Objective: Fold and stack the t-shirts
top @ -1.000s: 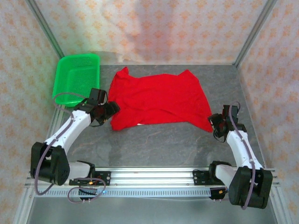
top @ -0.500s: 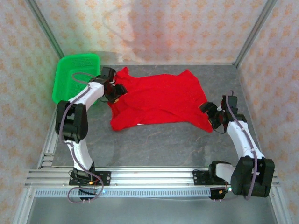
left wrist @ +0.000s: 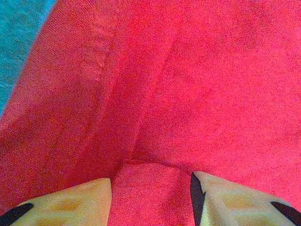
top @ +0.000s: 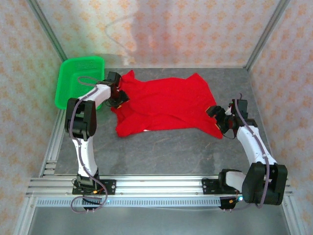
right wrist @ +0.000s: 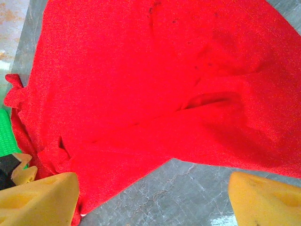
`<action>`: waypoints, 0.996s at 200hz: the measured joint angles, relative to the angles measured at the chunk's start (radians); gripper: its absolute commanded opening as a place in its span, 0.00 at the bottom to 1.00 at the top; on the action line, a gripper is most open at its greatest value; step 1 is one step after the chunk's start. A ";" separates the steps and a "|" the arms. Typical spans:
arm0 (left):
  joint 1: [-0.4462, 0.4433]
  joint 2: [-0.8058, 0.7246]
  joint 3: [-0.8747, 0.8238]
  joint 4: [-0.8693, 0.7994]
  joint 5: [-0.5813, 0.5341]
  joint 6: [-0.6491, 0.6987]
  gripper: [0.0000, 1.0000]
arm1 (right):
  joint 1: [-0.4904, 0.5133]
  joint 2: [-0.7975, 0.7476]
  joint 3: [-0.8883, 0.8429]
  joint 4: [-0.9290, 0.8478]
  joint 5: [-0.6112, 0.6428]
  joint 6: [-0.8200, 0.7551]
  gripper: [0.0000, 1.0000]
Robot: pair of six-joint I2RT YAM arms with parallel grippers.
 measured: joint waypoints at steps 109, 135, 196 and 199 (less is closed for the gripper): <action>0.009 0.021 -0.023 0.048 -0.003 0.000 0.39 | 0.005 0.013 0.019 0.010 -0.007 0.000 0.83; 0.012 0.031 -0.022 0.048 -0.003 0.003 0.35 | 0.005 0.013 0.021 0.010 -0.007 0.000 0.83; 0.012 0.031 -0.024 0.048 -0.003 0.021 0.18 | 0.005 0.013 0.021 0.010 -0.006 0.000 0.83; 0.012 0.031 -0.024 0.048 -0.003 0.020 0.18 | 0.005 0.013 0.021 0.010 -0.006 0.000 0.83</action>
